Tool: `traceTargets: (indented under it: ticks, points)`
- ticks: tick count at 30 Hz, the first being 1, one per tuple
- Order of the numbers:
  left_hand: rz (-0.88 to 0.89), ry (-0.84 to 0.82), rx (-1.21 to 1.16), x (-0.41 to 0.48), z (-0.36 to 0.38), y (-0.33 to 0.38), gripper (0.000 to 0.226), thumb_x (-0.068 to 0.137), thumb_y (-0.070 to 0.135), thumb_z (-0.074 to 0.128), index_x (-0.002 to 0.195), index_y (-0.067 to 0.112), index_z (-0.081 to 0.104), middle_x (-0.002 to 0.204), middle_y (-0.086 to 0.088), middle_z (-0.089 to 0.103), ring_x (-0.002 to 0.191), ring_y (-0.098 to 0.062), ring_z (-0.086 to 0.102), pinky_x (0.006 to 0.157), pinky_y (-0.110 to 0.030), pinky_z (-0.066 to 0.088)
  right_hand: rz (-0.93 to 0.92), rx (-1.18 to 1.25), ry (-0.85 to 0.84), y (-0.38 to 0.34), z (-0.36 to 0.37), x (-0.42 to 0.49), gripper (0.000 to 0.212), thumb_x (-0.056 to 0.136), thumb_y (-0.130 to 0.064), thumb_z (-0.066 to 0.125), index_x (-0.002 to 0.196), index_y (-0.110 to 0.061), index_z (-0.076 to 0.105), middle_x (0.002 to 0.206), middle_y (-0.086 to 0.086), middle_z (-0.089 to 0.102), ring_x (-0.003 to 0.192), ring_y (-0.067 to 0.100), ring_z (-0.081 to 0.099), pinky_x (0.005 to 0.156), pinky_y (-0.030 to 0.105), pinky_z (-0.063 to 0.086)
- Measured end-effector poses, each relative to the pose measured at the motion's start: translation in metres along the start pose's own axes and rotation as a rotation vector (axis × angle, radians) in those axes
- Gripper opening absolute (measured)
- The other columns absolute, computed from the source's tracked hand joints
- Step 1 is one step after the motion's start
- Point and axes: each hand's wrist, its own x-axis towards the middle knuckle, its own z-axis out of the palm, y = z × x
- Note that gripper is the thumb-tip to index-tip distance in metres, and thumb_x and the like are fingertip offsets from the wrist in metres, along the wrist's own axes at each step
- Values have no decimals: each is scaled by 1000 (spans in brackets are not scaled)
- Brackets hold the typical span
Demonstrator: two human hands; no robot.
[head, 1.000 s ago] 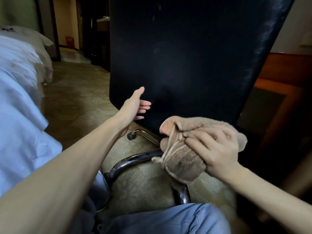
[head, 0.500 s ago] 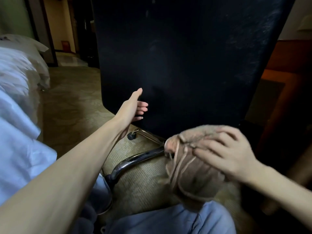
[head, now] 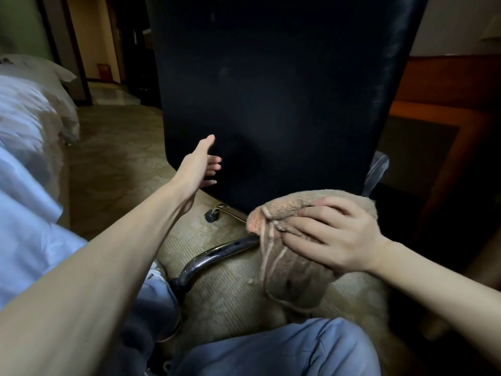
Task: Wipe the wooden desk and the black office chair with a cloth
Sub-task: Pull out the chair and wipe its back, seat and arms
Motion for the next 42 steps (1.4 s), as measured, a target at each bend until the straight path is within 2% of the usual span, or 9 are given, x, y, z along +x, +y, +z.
traceTargets:
  ticks: [6, 10, 15, 23, 27, 33, 37, 40, 42]
  points:
    - [35, 38, 20, -6, -20, 5, 61, 100, 63, 42, 123, 14, 70, 127, -4, 66, 112, -13, 62, 81, -31, 54, 117, 61, -15, -41, 36, 72, 12, 98, -16, 65, 94, -18, 76, 92, 2, 74, 83, 24, 69, 85, 40, 55]
    - [48, -7, 43, -21, -36, 12, 59, 102, 63, 40, 114, 16, 74, 124, -4, 69, 115, -17, 62, 79, -30, 53, 79, -48, -414, -73, 57, 120, 18, 96, -19, 56, 96, -19, 74, 89, 3, 72, 88, 25, 62, 97, 43, 49]
    - [38, 27, 25, -32, -56, 16, 61, 103, 60, 40, 116, 12, 74, 126, -10, 70, 120, -25, 63, 96, -38, 53, -84, 35, -724, -94, 67, 149, 28, 101, -21, 44, 105, -17, 72, 105, 5, 73, 102, 27, 52, 99, 44, 41]
    - [26, 44, -23, -34, -53, 22, 56, 104, 59, 41, 107, 14, 73, 113, -8, 70, 99, -18, 63, 79, -30, 53, -91, 76, -602, -59, 51, 163, 23, 76, -36, 59, 87, -20, 70, 85, 2, 70, 86, 26, 57, 87, 42, 48]
    - [39, 55, -40, -32, -53, 24, 53, 104, 57, 41, 107, 14, 71, 106, -8, 67, 96, -18, 61, 80, -31, 50, -10, 60, -294, -23, 38, 146, 21, 78, -30, 66, 92, -16, 73, 83, 5, 68, 81, 28, 59, 85, 42, 49]
    - [73, 15, -38, -37, -56, 29, 55, 106, 56, 37, 115, 16, 74, 121, -18, 72, 116, -33, 67, 94, -35, 49, 227, -39, 144, 55, 24, 144, 22, 92, -25, 69, 108, -14, 78, 112, 6, 75, 98, 33, 69, 94, 47, 46]
    - [136, -7, -73, -36, -58, 24, 35, 108, 53, 39, 101, 34, 68, 92, 12, 78, 89, -6, 72, 78, -26, 52, 352, 77, 49, 64, 39, 165, 49, 82, -16, 78, 130, -13, 70, 137, 9, 65, 125, 32, 61, 111, 50, 42]
    - [86, -78, -171, -37, -60, 26, 35, 109, 48, 44, 120, 25, 67, 111, 5, 76, 91, -8, 74, 75, -28, 60, 532, 270, -174, 33, 59, 176, 92, 69, -10, 88, 153, -17, 48, 161, 10, 41, 150, 26, 37, 120, 50, 35]
    - [75, -65, -159, -36, -64, 31, 30, 109, 40, 47, 128, 24, 64, 120, -1, 71, 101, -12, 73, 87, -30, 59, 599, 349, -193, 5, 75, 173, 102, 63, -10, 92, 154, -15, 46, 162, 12, 38, 152, 28, 33, 120, 51, 36]
